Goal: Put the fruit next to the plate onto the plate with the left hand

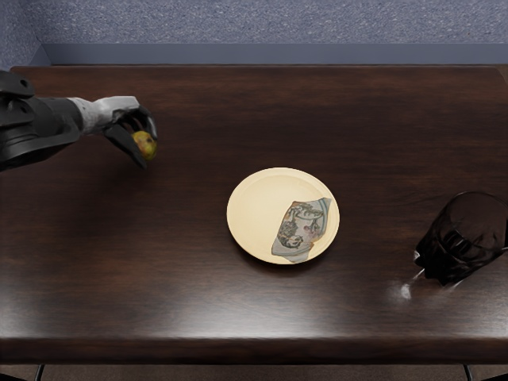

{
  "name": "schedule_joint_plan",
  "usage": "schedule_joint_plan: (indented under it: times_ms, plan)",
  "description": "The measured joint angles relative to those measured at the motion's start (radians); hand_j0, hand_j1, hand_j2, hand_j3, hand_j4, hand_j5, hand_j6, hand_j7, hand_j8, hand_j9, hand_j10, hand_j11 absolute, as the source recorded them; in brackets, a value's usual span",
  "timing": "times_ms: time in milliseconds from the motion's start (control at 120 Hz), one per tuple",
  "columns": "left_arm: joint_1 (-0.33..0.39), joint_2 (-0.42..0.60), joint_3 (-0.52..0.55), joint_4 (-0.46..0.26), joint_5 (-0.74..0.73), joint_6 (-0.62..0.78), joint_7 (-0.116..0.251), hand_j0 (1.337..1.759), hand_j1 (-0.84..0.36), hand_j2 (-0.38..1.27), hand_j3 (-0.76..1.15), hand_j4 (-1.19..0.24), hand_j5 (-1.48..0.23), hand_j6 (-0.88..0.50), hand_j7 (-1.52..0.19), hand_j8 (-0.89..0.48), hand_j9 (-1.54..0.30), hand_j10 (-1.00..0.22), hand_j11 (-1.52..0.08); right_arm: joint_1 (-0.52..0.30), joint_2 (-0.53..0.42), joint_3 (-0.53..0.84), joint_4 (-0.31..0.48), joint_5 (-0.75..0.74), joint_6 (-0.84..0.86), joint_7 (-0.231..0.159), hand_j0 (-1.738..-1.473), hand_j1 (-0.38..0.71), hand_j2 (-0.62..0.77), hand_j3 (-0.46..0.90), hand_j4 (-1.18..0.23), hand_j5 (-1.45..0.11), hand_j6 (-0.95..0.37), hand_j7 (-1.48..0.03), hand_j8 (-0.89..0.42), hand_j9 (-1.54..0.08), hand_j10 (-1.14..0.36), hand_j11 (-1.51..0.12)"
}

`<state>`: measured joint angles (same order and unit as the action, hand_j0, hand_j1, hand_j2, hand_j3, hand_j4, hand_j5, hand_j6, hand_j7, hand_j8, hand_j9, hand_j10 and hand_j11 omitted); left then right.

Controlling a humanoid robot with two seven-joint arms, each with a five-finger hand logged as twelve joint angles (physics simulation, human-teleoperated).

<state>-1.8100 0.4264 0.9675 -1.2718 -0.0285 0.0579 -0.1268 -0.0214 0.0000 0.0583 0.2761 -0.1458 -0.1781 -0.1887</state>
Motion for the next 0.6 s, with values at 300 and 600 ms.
schedule_joint_plan:
  times_ms: [300, 600]
  plan:
    - [-0.005, -0.089, -0.264, -0.065, 0.002, -0.221, 0.001, 1.655, -0.36, 0.54, 0.0, -0.75, -1.2, -0.31, -1.2, -0.3, -1.1, -0.47, -1.09, 0.0, 0.0, 0.0, 0.0, 0.0, 0.0, 0.0, -1.658, -0.35, 0.0, 0.0, 0.0, 0.0, 0.0, 0.0, 0.0, 0.0, 0.0, 0.0]
    - [0.006, -0.139, -0.318, -0.062, -0.007, -0.23, 0.002, 1.656, -0.18, 0.38, 0.0, -0.55, -0.83, -0.28, -0.81, -0.3, -0.77, -0.43, -0.77, 0.0, 0.0, 0.0, 0.0, 0.0, 0.0, 0.0, -1.658, -0.35, 0.0, 0.0, 0.0, 0.0, 0.0, 0.0, 0.0, 0.0, 0.0, 0.0]
